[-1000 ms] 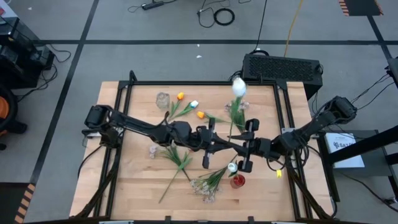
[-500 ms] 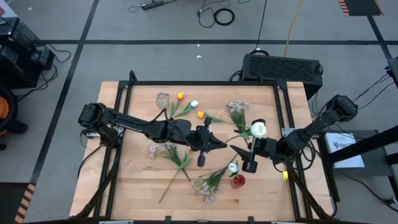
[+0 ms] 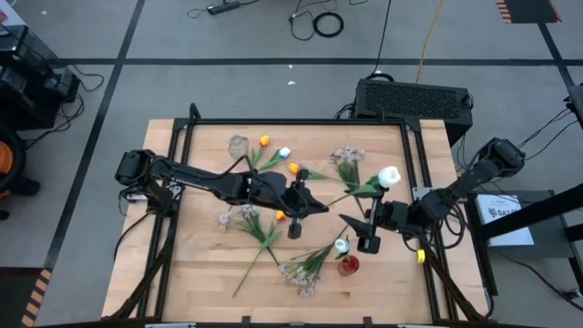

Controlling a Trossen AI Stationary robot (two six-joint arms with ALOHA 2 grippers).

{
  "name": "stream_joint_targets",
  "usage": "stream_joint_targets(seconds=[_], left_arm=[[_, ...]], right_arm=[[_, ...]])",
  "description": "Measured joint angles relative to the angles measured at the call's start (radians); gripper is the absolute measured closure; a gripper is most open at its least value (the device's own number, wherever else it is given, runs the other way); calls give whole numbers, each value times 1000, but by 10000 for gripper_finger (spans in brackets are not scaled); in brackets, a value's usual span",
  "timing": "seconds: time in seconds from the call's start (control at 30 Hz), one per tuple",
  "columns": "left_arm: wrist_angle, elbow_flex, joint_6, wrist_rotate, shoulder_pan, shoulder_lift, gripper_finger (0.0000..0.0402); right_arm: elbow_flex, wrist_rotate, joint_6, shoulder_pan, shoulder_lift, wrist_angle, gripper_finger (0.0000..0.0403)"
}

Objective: Sort flowers into vase by color
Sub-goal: Put the bottom white tulip into the red vase

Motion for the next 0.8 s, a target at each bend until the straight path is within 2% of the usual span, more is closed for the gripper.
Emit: stream_joint_targets(seconds=[0.17,0.53,0.8], left_arm=[[-22,0,6,0,0,0,391],[-24,0,6,2,0,0,391],[-57,0,52,42,0,0,391]], right_arm=[[0,0,-49,26,-5,38,155],[0,6,-79,54,-11,75,225],[0,6,-77,54,-11,74,238]])
